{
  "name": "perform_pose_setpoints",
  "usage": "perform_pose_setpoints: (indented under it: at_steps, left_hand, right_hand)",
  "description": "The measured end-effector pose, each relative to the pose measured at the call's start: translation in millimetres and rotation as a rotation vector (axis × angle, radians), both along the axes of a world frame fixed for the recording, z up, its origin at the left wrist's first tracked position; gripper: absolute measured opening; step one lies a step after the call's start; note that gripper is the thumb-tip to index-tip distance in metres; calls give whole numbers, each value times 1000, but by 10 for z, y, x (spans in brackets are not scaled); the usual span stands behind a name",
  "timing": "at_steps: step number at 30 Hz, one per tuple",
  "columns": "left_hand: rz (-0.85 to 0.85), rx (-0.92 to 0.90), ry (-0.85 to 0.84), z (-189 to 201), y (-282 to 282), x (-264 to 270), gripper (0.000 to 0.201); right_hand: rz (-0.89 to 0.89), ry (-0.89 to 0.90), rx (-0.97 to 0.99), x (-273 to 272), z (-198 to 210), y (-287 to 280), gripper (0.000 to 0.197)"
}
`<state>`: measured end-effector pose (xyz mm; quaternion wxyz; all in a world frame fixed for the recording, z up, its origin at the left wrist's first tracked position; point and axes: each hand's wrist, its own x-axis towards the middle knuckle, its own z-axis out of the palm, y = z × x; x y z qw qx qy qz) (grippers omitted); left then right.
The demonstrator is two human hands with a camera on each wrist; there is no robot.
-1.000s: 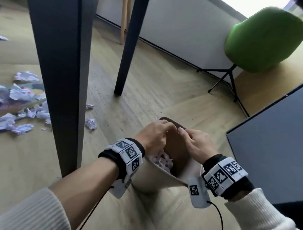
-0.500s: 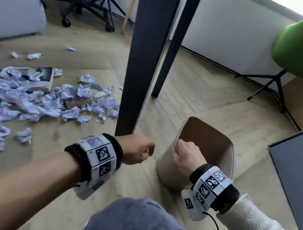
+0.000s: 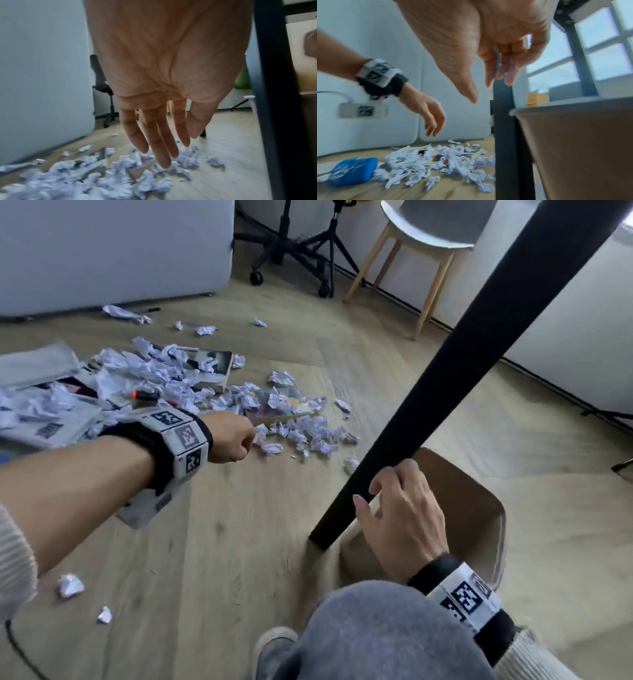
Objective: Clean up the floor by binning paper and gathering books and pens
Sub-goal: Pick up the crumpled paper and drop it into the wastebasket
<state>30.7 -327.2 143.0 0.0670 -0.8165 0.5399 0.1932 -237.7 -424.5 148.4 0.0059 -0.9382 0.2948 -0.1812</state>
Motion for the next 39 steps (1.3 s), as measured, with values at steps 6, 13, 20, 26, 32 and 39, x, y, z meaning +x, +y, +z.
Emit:
perform_pose_setpoints:
  at_steps: [6,13,20,26,32,39]
  left_hand:
    - [107,-25,-142,218,684,603,22]
    - [450,29,-23,-632,2149,797,9]
    - [1044,94,227,-2008,3143,345,68]
    - [1042,-90,269,-2287,3107,252,76]
    - [777,-174,176,-2351,2714,193,36]
    - [649,-202,168,-2420,2518,312,17]
  right_hand:
    - [401,59,77,742,-429,377,16]
    - [800,528,192,1883,-1309,1017,22]
    - [1205,844,223,2123,-1990,2024,48]
    - [1296,869,198,2100,-2332,2321,28]
    - [1221,830,267,2069,-2447,2058,26]
    - [954,831,212,2155,-2311,1580,37]
